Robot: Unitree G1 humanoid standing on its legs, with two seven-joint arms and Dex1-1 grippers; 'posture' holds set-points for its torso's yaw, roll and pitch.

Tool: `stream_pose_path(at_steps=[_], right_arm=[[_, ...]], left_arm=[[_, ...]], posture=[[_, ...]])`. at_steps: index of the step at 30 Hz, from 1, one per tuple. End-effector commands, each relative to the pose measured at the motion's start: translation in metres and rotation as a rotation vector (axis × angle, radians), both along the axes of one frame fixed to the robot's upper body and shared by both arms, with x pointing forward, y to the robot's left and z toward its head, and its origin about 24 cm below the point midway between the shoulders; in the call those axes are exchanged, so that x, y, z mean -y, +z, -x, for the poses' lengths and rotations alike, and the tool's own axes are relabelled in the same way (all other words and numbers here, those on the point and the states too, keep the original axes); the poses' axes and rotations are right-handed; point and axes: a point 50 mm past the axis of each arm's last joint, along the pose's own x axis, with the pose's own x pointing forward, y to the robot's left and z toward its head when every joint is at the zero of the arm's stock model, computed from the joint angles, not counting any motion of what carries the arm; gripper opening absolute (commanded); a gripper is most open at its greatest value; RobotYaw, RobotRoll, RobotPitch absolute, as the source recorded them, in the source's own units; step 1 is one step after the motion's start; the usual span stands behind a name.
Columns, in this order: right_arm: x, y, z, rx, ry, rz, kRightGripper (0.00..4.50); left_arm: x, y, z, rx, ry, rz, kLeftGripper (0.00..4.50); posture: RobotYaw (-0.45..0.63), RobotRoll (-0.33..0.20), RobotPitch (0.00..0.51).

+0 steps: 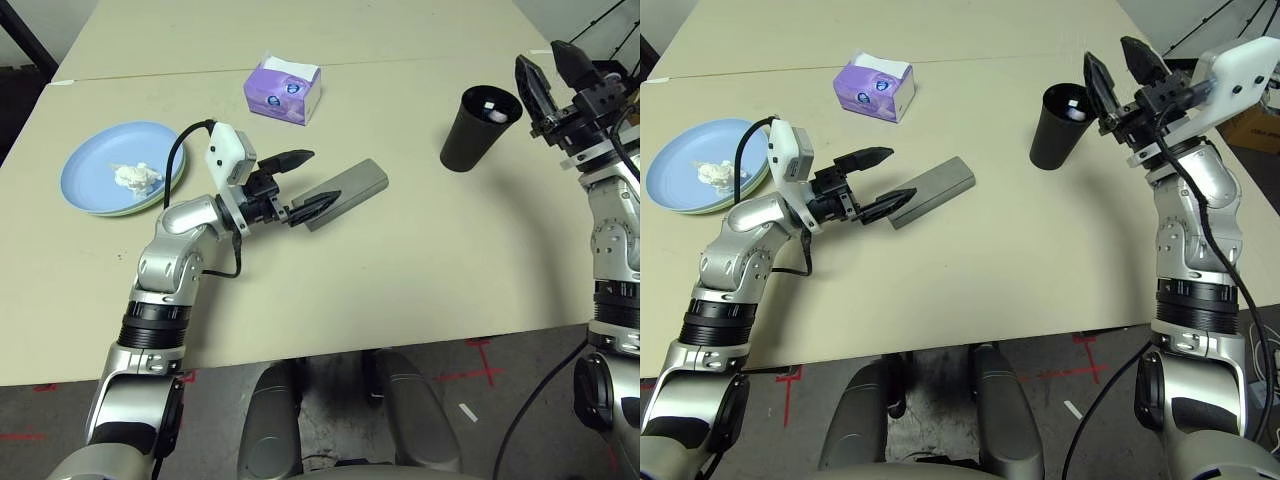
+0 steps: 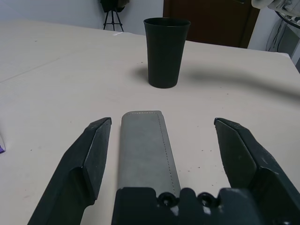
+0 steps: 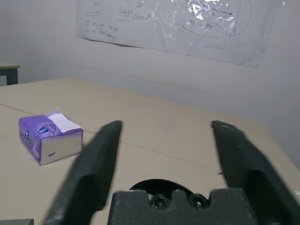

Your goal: Organize and tidy the items on the table.

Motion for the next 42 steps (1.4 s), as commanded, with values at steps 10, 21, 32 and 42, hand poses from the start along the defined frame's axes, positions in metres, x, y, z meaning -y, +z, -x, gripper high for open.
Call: stream_pose_path(at_steps=[10,21,32,42], right_arm=[[-0.004,-0.003,-0.002,-0.013,0.017,-0.016,4.47],[-0.033,-0.015,0.002,-0.088,0.251,0.032,4.47],[-0.037,-0.035,0.003,-0.157,0.325,0.033,4.47],[0.020,-0.059,0.021,-0.108,-0.099,-0.280,4.47]], left_arm=[[-0.001,0.002,0.003,0.009,-0.010,-0.006,4.50],[-0.006,-0.001,0.002,0.016,0.023,-0.007,4.50],[-0.051,0.008,-0.004,0.112,0.438,0.144,4.50],[-0.090,-0.012,0.032,0.179,0.883,0.285,4.50]], posture=[[-0.09,0.000,0.178],[-0.08,0.000,0.174],[-0.05,0.000,0.166],[-0.05,0.000,0.162]])
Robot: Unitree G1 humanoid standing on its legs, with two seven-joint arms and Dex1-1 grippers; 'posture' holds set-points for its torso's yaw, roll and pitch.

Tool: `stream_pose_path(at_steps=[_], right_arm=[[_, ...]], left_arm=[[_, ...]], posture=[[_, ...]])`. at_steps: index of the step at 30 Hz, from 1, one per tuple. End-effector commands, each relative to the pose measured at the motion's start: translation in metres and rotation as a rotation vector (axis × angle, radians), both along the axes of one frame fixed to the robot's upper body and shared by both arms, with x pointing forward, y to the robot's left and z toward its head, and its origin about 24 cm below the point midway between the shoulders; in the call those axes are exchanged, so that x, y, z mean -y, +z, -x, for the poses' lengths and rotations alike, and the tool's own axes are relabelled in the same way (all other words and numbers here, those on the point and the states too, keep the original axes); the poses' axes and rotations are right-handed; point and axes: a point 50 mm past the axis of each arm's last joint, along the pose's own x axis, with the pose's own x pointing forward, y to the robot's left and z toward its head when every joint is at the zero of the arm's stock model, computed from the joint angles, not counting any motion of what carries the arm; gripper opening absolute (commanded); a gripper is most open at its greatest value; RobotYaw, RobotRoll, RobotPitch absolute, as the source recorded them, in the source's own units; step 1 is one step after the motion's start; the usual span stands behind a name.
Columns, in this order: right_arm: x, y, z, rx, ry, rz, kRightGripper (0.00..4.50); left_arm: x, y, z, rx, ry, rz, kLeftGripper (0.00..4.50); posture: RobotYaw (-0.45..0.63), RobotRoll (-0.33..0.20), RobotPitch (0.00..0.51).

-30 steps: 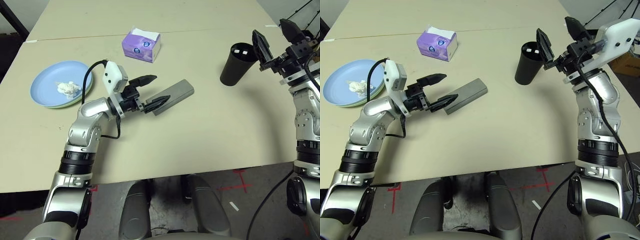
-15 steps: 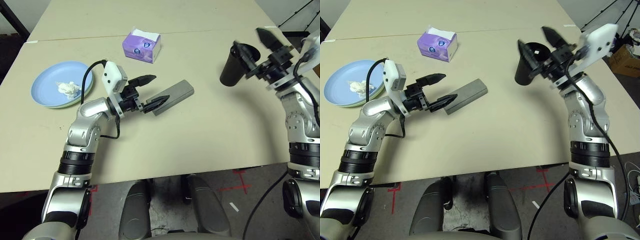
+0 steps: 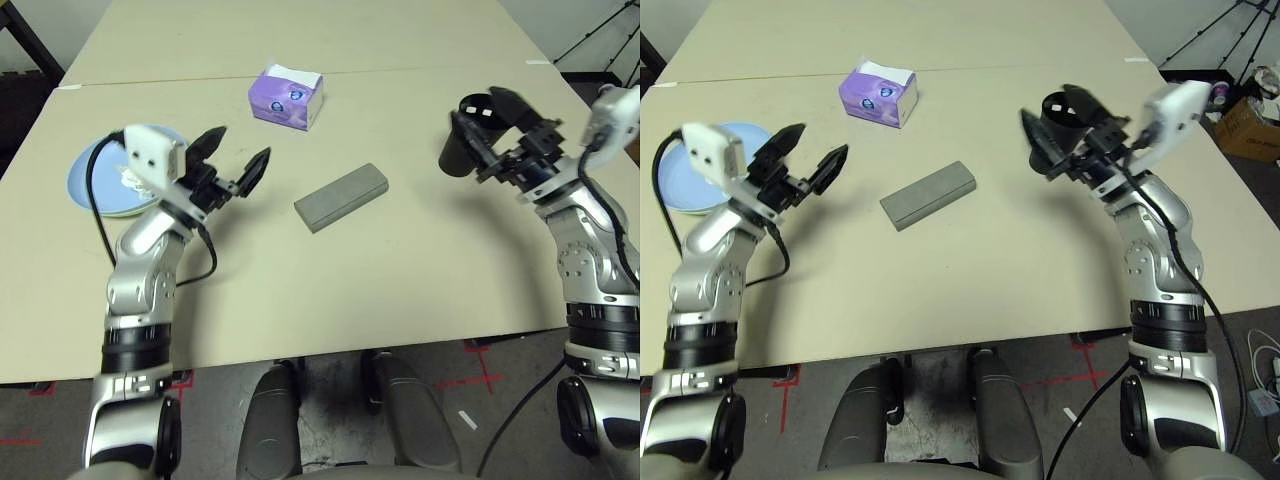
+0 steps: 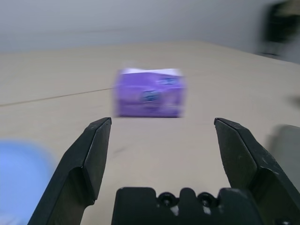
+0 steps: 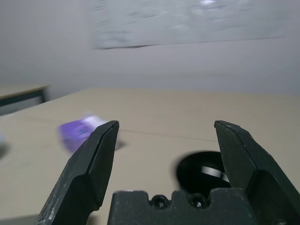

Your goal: Organize and tidy the items on the table.

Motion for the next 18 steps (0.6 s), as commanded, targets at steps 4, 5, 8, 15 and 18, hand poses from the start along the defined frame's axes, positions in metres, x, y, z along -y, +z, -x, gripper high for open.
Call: stream_pose_path(at_steps=[4,5,8,15,18], right_arm=[[0.018,-0.024,0.007,-0.082,-0.159,0.000,4.47],[0.019,-0.028,0.005,-0.096,-0.170,0.005,4.47],[0.021,-0.039,0.003,-0.129,-0.189,0.020,4.47],[0.035,-0.065,-0.003,-0.221,-0.237,0.004,4.47],[0.040,-0.072,-0.006,-0.245,-0.247,0.010,4.47]], left_arm=[[-0.027,0.001,0.010,0.059,0.254,0.033,4.50],[-0.032,0.000,0.010,0.057,0.280,0.041,4.50],[-0.041,-0.003,0.012,0.048,0.332,0.063,4.50],[-0.054,-0.018,0.015,-0.004,0.372,0.047,4.50],[-0.059,-0.024,0.018,-0.022,0.375,0.038,4.50]], posture=[[-0.05,0.000,0.166],[-0.05,0.000,0.166],[-0.05,0.000,0.169],[-0.04,0.000,0.168],[-0.03,0.000,0.169]])
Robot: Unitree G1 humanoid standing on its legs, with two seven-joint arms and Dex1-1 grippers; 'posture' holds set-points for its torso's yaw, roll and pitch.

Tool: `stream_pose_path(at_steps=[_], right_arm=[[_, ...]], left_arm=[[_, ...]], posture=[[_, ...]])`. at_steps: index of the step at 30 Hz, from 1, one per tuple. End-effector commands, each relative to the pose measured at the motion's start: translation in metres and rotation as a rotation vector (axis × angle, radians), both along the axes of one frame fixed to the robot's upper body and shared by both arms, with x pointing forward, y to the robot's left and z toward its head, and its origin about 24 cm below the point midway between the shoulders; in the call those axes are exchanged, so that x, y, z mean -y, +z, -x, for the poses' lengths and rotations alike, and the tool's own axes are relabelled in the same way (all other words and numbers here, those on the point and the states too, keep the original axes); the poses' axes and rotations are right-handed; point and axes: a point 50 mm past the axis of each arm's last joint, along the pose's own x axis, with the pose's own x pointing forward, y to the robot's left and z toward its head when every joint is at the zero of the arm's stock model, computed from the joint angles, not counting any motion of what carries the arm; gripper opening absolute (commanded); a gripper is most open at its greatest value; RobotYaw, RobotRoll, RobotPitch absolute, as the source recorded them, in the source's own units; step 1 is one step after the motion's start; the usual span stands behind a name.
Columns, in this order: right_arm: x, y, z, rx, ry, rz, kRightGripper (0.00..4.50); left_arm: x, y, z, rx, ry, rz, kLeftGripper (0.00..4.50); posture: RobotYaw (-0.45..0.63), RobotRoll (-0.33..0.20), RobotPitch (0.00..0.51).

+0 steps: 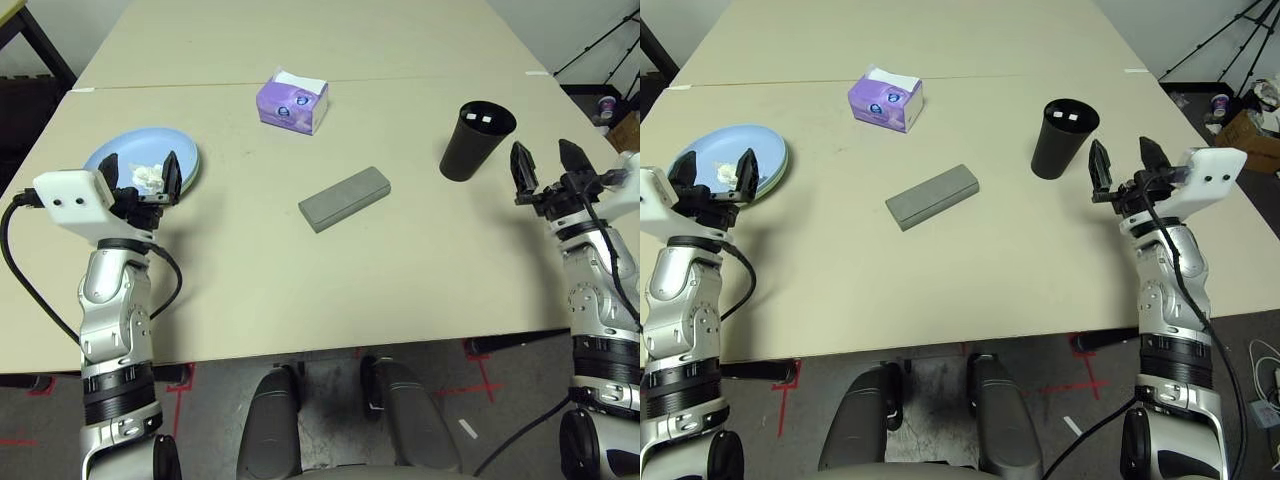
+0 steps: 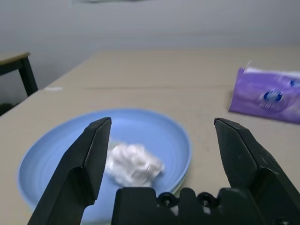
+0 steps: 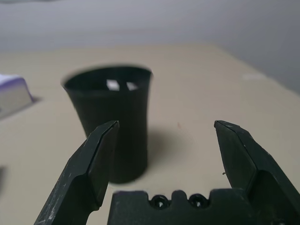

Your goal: Organize and tidy the items on the table.

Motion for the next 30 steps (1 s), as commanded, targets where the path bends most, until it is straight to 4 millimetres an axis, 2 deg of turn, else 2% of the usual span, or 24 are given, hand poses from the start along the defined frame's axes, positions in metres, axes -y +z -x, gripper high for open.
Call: stream_pose_path(at_steps=[1,5,10,19,24,30], right_arm=[[0.012,-0.005,0.000,-0.009,-0.028,0.017,4.47],[0.019,-0.010,-0.001,-0.019,-0.026,0.018,4.47],[0.015,-0.008,-0.005,0.003,-0.001,0.013,4.47],[0.015,0.007,-0.008,0.066,0.007,0.016,4.47],[0.024,0.005,-0.003,0.063,-0.047,0.000,4.47],[0.023,0.004,-0.003,0.062,-0.050,-0.002,4.47]], left_arm=[[-0.010,-0.010,0.006,-0.031,0.023,-0.015,4.50],[-0.021,-0.015,0.013,-0.045,0.050,-0.018,4.50],[-0.022,-0.015,0.013,-0.019,0.067,0.012,4.50],[-0.022,-0.008,0.007,0.017,0.034,0.013,4.50],[-0.025,-0.004,0.001,0.025,0.034,0.015,4.50],[-0.026,-0.007,0.000,0.018,0.036,0.019,4.50]], posture=[[-0.03,0.000,0.169],[-0.02,0.000,0.169],[-0.02,0.000,0.171],[-0.03,0.000,0.168],[-0.03,0.000,0.165],[-0.04,0.000,0.160]])
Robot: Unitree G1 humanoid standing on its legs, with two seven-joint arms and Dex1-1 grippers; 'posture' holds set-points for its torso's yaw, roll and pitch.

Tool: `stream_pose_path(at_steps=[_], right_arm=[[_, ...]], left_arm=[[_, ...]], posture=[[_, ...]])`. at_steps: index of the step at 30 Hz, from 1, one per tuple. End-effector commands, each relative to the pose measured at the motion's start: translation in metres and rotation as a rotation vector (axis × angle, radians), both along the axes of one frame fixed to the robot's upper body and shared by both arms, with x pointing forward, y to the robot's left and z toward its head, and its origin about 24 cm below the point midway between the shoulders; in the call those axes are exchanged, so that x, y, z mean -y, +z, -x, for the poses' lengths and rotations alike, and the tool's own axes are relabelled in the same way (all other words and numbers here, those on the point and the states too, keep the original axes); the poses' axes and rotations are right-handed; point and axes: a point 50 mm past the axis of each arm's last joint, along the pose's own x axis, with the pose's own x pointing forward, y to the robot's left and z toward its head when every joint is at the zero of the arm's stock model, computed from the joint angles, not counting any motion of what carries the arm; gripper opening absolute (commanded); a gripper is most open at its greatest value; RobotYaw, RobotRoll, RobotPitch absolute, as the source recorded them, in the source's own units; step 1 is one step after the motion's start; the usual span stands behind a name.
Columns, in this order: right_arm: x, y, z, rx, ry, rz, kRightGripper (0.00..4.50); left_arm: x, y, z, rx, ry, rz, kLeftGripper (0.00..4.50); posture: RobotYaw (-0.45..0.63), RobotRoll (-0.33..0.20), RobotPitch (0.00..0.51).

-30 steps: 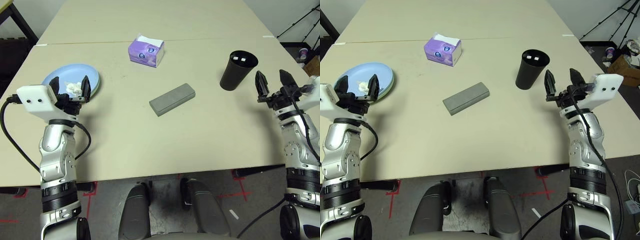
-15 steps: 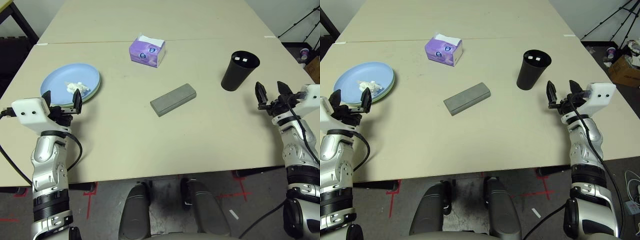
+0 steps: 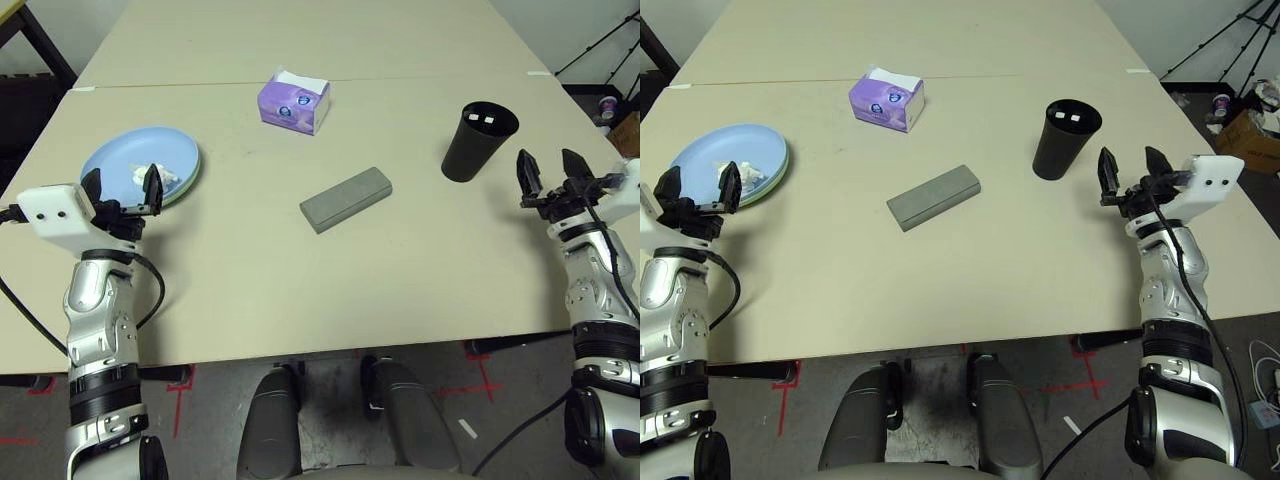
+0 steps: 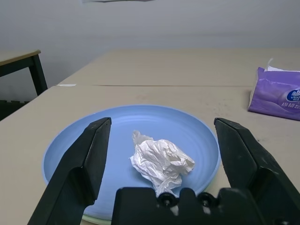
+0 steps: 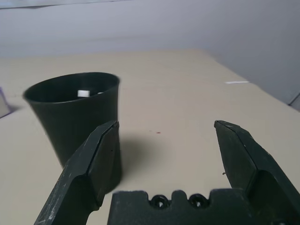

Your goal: Organize and tidy the items on the table.

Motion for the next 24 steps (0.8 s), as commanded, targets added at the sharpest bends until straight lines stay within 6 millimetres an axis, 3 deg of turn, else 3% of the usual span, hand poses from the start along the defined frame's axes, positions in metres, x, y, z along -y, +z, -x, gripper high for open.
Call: stream_pose_path(at_steps=[1,24], right_arm=[[0.0036,-0.0001,0.0041,0.006,-0.013,0.004,4.47],[-0.0004,-0.0008,0.0011,-0.005,0.014,0.025,4.47]], left_arm=[[-0.0037,-0.0037,0.0016,-0.009,0.009,0.004,4.50],[-0.0083,-0.0086,0.0043,-0.063,-0.001,0.006,4.50]], posture=[[-0.04,0.000,0.160],[-0.04,0.000,0.158]])
